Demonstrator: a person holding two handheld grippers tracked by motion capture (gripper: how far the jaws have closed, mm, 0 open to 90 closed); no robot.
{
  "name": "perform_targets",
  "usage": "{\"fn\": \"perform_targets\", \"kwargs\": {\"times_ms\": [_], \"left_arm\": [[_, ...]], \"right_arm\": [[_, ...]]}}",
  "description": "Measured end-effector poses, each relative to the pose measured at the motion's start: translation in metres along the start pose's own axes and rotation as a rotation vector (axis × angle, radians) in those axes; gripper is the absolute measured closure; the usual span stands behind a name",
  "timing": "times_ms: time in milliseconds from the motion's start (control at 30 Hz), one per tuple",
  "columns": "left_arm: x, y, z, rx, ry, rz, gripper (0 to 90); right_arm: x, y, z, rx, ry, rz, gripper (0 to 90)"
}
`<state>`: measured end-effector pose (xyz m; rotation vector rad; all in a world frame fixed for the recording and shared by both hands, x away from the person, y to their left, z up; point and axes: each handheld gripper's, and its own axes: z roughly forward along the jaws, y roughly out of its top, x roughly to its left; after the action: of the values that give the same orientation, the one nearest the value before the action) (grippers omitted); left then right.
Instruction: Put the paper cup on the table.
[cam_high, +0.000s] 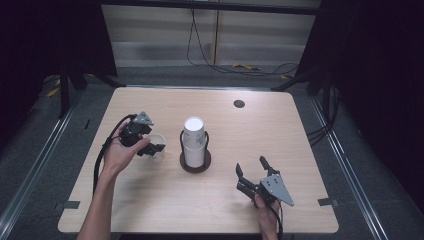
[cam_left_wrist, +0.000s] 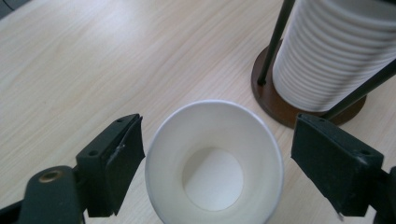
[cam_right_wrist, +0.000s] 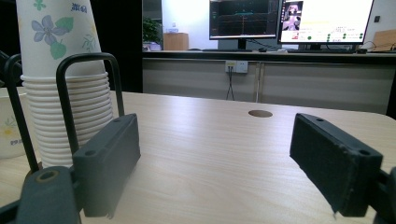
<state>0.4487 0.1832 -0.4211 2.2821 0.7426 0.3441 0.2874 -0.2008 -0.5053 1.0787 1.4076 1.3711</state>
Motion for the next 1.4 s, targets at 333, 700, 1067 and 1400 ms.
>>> {"fn": "perform_targets", "kwargs": {"times_ms": [333,700,1067,1400], "left_arm": [[-0.013,-0.018,-0.008,-0.193,0.007,-0.071,17.6],[-0.045,-0.034,-0.017,-0.386,0.065,-0.05,17.6],[-0.069,-0.059,-0.019,-0.527,0.096,-0.124,17.6],[-0.093,-0.076,-0.009,-0.55,0.101,-0.12,17.6]], "right_arm": [[0.0,0.0,0.0,-0.001,-0.001,0.0,15.5],[0.0,0.0,0.0,0.0,0.003,0.0,15.5],[0.0,0.0,0.0,0.0,0.005,0.0,15.5],[0.0,0.0,0.0,0.0,0.005,0.0,15.7]]}}
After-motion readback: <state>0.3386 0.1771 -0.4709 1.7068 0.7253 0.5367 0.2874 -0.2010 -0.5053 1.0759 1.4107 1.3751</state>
